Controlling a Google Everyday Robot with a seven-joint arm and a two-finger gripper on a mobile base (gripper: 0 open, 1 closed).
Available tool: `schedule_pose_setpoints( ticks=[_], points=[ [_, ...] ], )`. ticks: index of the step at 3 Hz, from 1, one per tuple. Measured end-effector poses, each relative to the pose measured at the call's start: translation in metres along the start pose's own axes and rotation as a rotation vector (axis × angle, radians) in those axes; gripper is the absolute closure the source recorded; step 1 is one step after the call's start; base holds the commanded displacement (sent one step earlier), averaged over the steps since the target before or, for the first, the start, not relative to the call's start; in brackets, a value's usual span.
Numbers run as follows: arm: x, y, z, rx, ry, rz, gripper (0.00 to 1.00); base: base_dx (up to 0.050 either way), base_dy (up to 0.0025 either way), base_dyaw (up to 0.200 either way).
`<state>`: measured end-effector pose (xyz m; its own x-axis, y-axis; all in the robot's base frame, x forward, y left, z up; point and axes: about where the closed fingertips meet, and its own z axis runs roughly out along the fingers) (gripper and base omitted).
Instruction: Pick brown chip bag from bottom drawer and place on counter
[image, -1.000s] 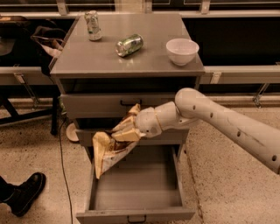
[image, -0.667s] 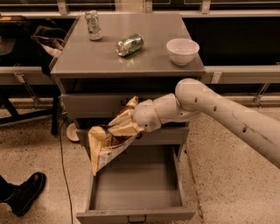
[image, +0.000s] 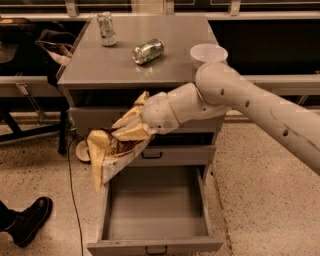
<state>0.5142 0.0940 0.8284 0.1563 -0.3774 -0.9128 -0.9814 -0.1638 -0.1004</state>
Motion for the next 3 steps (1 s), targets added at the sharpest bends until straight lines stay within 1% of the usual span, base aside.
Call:
schedule_pose_setpoints(
  ticks=[1, 3],
  points=[
    [-0.035, -0.009, -0.004, 0.002, 0.040, -0.063, 1.00, 0.000, 0.00000, 0.000],
    [-0.082, -0.031, -0.016, 0.030, 0.124, -0.131, 1.00, 0.000, 0.00000, 0.000]
  ],
)
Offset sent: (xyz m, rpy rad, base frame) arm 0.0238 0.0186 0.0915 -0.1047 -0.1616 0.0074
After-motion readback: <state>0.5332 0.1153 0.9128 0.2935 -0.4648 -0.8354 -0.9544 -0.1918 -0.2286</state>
